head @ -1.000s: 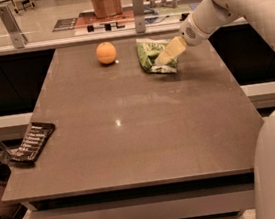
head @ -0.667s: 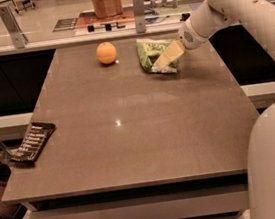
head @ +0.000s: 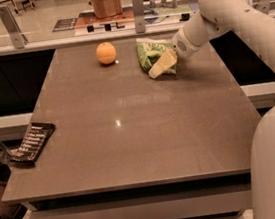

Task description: Move green jalapeno chip bag near rxbar chocolate

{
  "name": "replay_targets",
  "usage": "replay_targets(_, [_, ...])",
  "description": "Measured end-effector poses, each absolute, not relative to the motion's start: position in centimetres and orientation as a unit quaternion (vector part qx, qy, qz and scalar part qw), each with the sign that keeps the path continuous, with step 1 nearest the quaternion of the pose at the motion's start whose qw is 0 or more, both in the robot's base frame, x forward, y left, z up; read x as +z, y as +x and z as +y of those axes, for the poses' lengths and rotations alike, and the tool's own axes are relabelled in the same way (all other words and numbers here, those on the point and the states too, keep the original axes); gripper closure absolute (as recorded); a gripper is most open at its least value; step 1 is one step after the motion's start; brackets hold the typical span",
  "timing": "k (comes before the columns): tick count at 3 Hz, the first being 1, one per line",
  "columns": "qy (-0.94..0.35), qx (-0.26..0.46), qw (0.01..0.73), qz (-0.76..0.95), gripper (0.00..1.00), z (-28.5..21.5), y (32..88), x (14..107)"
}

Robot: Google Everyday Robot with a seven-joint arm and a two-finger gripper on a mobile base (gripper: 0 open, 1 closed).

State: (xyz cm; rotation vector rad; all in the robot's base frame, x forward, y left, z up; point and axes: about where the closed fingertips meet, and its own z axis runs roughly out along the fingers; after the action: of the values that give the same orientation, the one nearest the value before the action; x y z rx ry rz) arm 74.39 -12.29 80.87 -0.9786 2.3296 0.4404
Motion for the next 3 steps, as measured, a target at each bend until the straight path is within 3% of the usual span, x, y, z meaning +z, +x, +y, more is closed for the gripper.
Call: replay_targets(3, [-0.369,0.170,0.279,0.870,0.87,-11.70,74.11,81.58])
